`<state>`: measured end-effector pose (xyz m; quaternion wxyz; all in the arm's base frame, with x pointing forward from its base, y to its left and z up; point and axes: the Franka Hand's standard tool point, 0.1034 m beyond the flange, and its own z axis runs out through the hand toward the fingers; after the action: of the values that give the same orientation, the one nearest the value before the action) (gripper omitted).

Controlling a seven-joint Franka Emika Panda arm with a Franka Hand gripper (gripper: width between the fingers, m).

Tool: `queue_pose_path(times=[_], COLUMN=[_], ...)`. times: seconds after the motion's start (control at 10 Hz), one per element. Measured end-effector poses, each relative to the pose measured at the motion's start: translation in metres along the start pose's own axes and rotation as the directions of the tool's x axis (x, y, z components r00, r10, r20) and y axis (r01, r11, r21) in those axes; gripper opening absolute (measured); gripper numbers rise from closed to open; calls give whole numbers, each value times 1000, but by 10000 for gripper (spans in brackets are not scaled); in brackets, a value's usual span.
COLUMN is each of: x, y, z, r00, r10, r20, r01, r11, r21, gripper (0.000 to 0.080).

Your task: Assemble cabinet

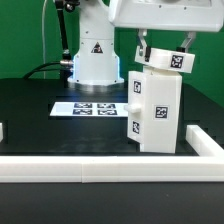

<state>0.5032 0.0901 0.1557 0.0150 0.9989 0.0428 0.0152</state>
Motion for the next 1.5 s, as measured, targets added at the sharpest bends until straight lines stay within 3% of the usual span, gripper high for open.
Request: queue_pose_path(times=[0.5,1.0,1.5], x=[2,3,2], y=[-18,-19,-21], z=[-4,-3,0], r00=[900,747,454], r10=[436,665,891], r20=[-1,1,-7], r01=[-436,-665,-891], r11=[900,747,454], r21=[2,3,17], gripper=[556,556,556])
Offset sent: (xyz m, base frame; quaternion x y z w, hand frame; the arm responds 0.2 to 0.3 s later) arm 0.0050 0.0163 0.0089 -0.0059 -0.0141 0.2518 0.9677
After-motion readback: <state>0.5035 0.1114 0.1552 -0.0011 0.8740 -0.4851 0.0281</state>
